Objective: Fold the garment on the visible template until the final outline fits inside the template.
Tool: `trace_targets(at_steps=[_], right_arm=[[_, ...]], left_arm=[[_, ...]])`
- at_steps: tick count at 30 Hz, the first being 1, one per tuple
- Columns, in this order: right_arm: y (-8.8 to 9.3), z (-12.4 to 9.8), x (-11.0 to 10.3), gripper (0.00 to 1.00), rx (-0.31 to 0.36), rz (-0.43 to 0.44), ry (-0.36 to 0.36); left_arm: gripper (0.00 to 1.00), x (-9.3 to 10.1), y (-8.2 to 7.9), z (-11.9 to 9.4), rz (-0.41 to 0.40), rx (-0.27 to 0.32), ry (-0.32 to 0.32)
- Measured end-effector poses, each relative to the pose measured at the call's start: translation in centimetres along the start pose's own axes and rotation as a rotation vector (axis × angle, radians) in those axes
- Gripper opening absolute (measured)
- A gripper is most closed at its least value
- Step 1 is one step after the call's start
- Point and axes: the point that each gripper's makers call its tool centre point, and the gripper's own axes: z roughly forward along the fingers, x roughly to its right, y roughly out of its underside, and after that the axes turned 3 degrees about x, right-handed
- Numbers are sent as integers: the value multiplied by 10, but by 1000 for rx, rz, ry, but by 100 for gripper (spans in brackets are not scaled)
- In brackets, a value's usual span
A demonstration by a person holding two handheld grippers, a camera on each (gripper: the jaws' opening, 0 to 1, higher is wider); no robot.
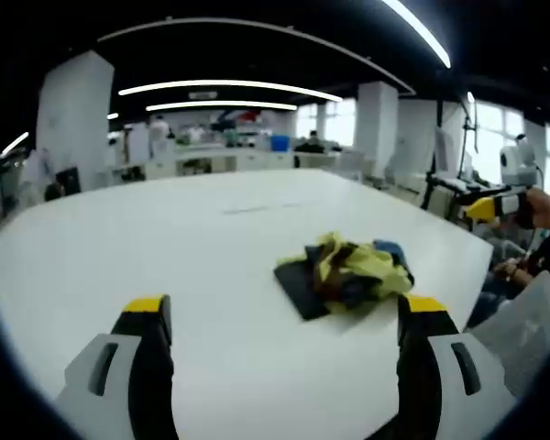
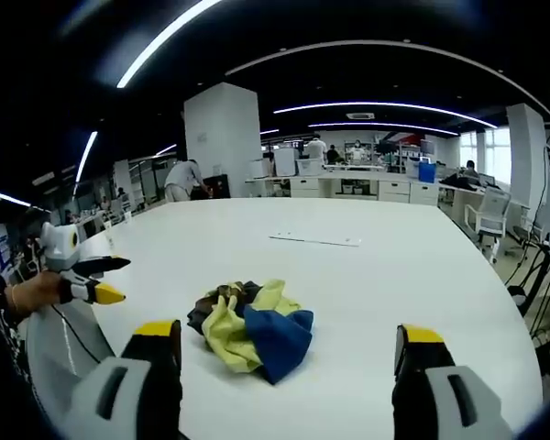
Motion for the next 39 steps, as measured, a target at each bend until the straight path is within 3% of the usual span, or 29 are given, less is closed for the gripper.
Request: trace_targets(at_steps=[39], right_arm=[[2, 3, 6, 96, -1, 10, -21]], left_arm=[[97, 6, 6, 2, 28, -22, 22]])
